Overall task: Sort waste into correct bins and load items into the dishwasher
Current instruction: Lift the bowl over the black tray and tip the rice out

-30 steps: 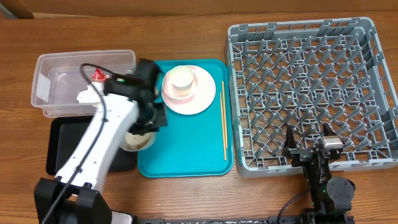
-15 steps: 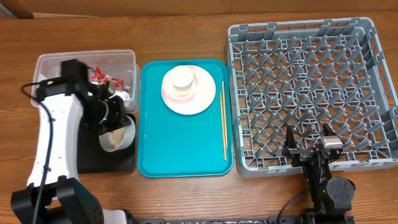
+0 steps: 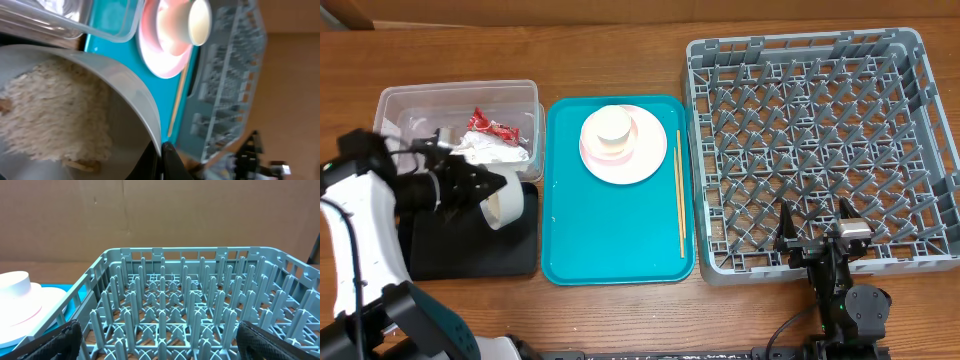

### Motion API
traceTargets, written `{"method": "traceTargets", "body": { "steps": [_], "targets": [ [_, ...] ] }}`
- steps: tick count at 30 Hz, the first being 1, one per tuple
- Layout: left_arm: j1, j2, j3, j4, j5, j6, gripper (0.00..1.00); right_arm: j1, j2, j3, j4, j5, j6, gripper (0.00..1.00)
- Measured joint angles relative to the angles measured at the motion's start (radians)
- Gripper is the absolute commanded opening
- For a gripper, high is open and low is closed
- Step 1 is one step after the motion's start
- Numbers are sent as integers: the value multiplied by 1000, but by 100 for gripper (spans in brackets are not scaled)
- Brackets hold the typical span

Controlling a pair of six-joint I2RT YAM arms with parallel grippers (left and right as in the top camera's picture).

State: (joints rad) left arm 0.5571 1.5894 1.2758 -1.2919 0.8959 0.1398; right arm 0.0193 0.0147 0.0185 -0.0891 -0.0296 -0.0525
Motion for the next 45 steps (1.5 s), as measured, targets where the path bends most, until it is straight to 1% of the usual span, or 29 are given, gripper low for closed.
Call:
{"method": "traceTargets", "body": {
  "steps": [5,9,15,27,35,38,42,45],
  "targets": [
    [131,0,-96,-1,161,102,4,0,0,0,0,0,0,100],
    [222,0,-166,0,260,165,4,0,0,0,0,0,0,100],
    [319,0,-214,8,336,204,4,0,0,0,0,0,0,100],
    [336,0,-216,45,430,212,4,0,0,0,0,0,0,100],
    [336,0,-216,85,507,246,4,0,0,0,0,0,0,100],
    [336,0,-216,76,527,255,4,0,0,0,0,0,0,100],
    [336,0,-216,26,538,261,4,0,0,0,0,0,0,100],
    [336,0,-216,39,549,271,4,0,0,0,0,0,0,100]
  ]
}}
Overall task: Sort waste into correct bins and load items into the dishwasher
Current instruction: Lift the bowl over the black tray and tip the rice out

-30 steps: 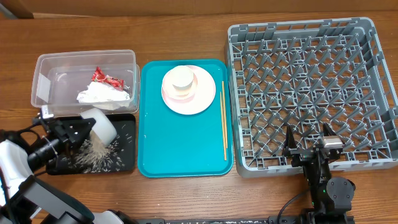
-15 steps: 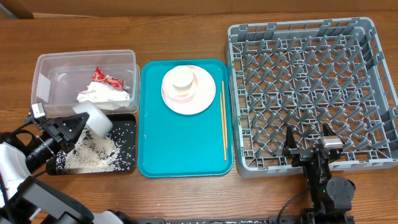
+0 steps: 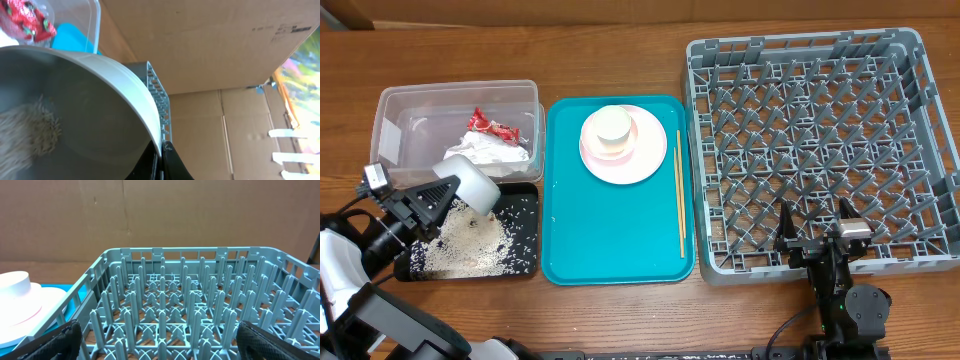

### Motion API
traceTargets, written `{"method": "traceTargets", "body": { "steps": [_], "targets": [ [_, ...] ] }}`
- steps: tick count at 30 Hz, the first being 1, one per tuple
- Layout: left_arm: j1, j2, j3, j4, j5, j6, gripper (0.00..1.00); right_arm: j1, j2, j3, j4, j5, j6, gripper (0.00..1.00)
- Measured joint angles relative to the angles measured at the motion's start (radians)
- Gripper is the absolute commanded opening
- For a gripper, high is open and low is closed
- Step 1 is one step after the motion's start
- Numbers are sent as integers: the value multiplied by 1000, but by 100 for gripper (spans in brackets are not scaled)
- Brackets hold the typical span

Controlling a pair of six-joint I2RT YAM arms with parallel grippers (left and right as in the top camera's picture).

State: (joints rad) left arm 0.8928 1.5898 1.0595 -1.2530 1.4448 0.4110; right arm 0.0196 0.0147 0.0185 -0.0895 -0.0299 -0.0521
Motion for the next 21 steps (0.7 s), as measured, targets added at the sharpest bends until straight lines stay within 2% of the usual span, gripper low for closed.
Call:
{"method": "traceTargets", "body": {
  "steps": [3,7,13,21],
  "targets": [
    [1,0,0,2,6,-1,4,0,0,0,0,0,0,100],
    [6,0,-2,-112,43,48,4,0,0,0,0,0,0,100],
    [6,0,-2,-111,71,94,4,0,0,0,0,1,-1,100],
    [6,0,-2,-115,74,94,4,0,0,0,0,0,0,100]
  ]
}}
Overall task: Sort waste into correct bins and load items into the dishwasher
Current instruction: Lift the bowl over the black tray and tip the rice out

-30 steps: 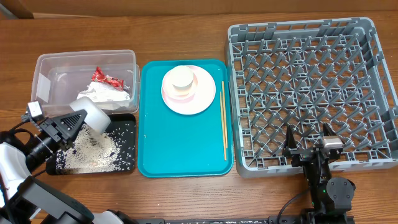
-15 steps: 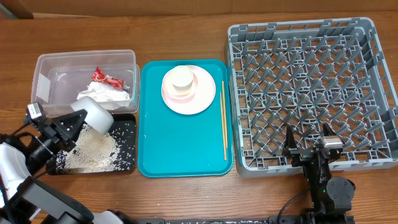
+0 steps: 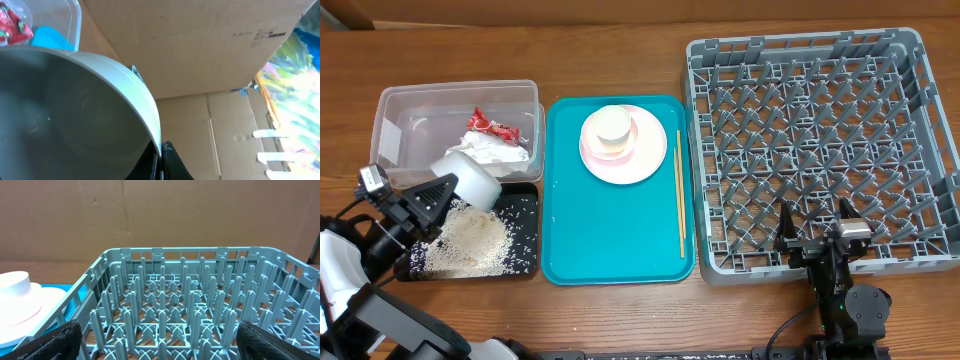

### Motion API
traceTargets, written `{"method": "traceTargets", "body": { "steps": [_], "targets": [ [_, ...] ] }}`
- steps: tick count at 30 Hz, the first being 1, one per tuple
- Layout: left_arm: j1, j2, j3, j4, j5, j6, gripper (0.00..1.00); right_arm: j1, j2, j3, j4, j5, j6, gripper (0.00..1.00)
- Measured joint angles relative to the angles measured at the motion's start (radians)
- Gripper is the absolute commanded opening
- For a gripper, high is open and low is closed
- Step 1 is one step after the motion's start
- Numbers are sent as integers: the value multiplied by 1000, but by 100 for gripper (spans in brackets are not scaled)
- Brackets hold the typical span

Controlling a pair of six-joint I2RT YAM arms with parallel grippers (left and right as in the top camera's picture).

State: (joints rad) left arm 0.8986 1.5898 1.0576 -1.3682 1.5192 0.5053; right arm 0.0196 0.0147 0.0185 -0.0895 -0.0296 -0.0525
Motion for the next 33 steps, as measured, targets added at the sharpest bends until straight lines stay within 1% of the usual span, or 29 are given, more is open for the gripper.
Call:
{"method": "traceTargets", "body": {
  "steps": [15,27,33],
  "targets": [
    [0,0,0,44,-2,-9,4,0,0,0,0,0,0,100],
    [-5,0,0,47,-148,-31,3,0,0,0,1,0,0,100],
    [-66,0,3,33,-217,-62,4,0,0,0,0,0,0,100]
  ]
}}
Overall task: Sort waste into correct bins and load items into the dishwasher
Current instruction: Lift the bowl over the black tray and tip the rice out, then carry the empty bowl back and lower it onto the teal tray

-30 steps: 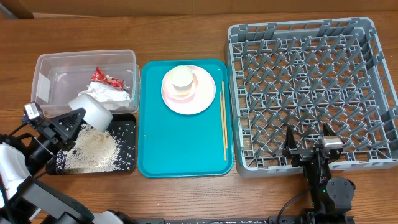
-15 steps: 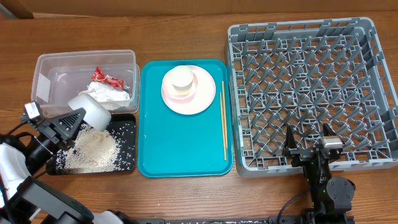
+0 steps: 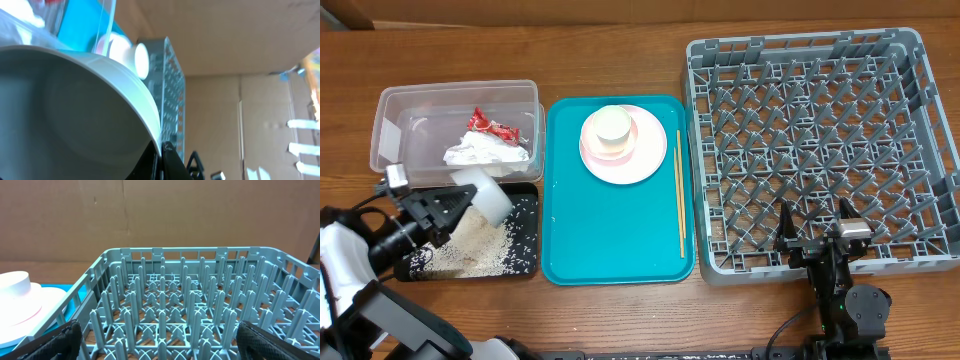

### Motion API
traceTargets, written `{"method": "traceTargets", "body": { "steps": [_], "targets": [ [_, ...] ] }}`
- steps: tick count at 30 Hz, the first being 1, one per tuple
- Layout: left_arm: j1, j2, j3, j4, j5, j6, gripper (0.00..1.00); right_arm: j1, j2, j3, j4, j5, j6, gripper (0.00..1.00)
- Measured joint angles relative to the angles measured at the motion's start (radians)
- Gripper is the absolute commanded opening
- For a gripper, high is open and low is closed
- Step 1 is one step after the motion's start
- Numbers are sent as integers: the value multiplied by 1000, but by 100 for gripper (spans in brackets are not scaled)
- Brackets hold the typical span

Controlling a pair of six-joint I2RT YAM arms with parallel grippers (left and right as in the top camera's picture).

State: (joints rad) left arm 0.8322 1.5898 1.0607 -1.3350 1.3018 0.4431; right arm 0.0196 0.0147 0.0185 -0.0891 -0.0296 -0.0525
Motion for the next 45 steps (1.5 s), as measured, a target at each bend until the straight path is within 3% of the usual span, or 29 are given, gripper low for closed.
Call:
{"method": "traceTargets", "body": {
  "steps": [9,26,45],
  "targets": [
    [-191,0,102,19,-153,-125,4,0,0,0,0,0,0,100],
    [-705,0,134,269,-555,-546,4,0,0,0,0,0,0,100],
    [-1323,0,134,319,-1185,-898,4,0,0,0,0,0,1,100]
  ]
}}
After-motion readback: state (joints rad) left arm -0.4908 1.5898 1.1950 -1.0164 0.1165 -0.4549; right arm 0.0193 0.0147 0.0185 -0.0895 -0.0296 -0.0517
